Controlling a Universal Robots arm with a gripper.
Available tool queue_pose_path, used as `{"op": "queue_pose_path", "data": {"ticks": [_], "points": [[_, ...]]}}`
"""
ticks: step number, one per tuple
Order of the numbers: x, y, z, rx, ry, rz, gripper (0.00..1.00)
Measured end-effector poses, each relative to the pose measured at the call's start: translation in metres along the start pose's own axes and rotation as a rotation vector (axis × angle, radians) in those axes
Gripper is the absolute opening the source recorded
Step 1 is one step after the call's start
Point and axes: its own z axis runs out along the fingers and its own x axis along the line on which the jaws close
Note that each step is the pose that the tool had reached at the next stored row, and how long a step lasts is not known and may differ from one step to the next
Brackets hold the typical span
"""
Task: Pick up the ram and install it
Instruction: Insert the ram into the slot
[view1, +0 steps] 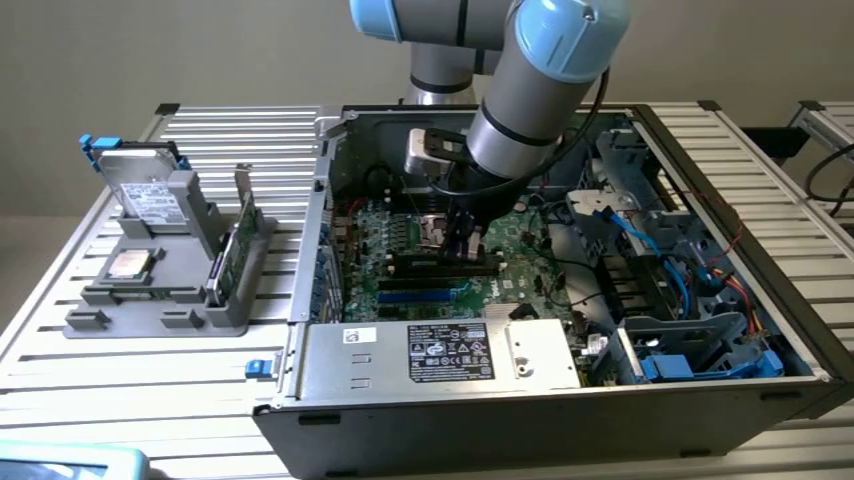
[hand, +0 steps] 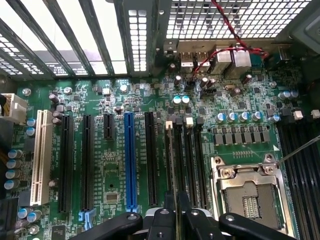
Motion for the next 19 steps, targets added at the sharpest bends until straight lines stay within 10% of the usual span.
{"op": "queue_pose_path", "data": {"ticks": [19], "points": [[-0.0005,-0.0004,0.0017,0.0001,0.0001,0.000,0.15]]}}
